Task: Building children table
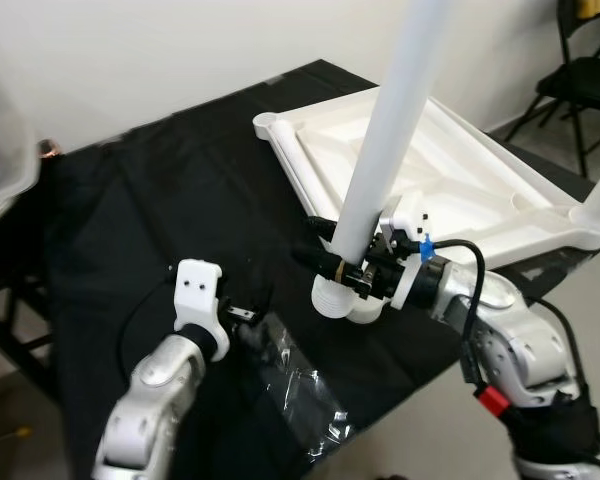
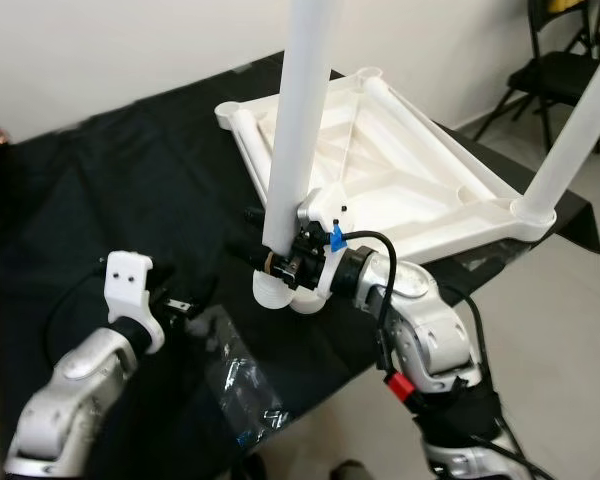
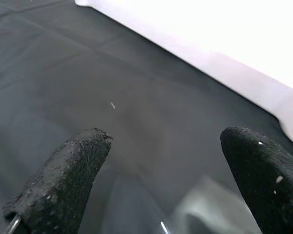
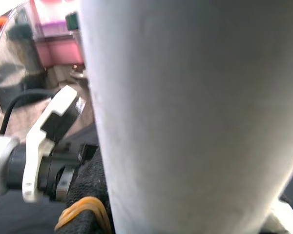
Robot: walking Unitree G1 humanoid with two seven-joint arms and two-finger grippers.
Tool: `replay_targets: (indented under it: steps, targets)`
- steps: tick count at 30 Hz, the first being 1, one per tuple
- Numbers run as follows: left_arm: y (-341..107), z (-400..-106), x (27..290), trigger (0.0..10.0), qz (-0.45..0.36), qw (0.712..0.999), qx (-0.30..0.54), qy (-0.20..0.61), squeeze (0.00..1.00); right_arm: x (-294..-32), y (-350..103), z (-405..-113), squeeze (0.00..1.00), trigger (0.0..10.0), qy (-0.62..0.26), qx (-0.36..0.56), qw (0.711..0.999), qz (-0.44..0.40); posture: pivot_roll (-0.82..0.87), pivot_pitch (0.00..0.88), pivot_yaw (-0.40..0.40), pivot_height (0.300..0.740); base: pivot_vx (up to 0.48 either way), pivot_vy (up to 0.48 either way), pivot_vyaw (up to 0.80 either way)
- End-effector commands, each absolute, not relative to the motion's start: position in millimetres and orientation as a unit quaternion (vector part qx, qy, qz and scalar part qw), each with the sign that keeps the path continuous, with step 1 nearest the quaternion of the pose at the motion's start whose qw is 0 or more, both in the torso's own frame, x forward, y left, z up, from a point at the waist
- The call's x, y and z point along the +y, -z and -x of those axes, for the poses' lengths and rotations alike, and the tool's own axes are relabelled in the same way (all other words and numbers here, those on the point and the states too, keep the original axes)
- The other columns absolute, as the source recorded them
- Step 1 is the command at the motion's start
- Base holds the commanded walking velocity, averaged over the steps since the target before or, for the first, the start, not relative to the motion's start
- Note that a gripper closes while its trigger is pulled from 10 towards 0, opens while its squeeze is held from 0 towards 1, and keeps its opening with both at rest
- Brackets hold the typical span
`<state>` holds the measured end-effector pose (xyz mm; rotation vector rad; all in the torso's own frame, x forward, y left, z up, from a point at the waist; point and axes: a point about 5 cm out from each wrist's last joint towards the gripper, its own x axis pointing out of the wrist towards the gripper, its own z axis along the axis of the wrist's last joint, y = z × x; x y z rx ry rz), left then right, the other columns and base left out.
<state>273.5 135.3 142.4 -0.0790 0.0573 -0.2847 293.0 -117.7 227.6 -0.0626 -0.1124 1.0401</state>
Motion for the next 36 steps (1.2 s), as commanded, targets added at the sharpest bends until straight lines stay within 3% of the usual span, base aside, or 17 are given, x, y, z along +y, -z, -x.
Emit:
replay_targets:
  steps: [1,13,18,27,36]
  targets:
    - [-142,-275,139,10.0,0.023,0.99,0.025,0.134,0.0,-117,-232,-293,0.0,10.0,-0.495,-0.068,0.866,0.028,-0.02,0.141,0.073,0.74,0.0,0.0,0.0]
    - [-132,-272,134,10.0,0.022,0.989,0.022,0.143,0.0,-120,-235,-296,0.0,10.0,-0.489,-0.074,0.869,0.027,-0.02,0.134,0.07,0.74,0.0,0.0,0.0]
    - [-128,-272,135,10.0,0.039,0.99,0.029,0.133,0.0,-117,-233,-296,0.0,10.0,-0.491,-0.073,0.868,0.023,-0.02,0.128,0.07,0.74,0.0,-0.471,0.0]
    - [-128,-276,137,10.0,0.054,0.992,0.021,0.115,0.0,-112,-230,-295,0.0,10.0,-0.494,-0.072,0.867,0.016,-0.03,0.116,0.069,0.74,0.0,0.0,0.0]
    - [-133,-275,137,10.0,0.072,0.99,0.006,0.12,0.0,-113,-232,-308,0.0,10.0,-0.433,-0.086,0.897,0.008,-0.03,0.122,0.068,0.74,0.115,0.0,0.09]
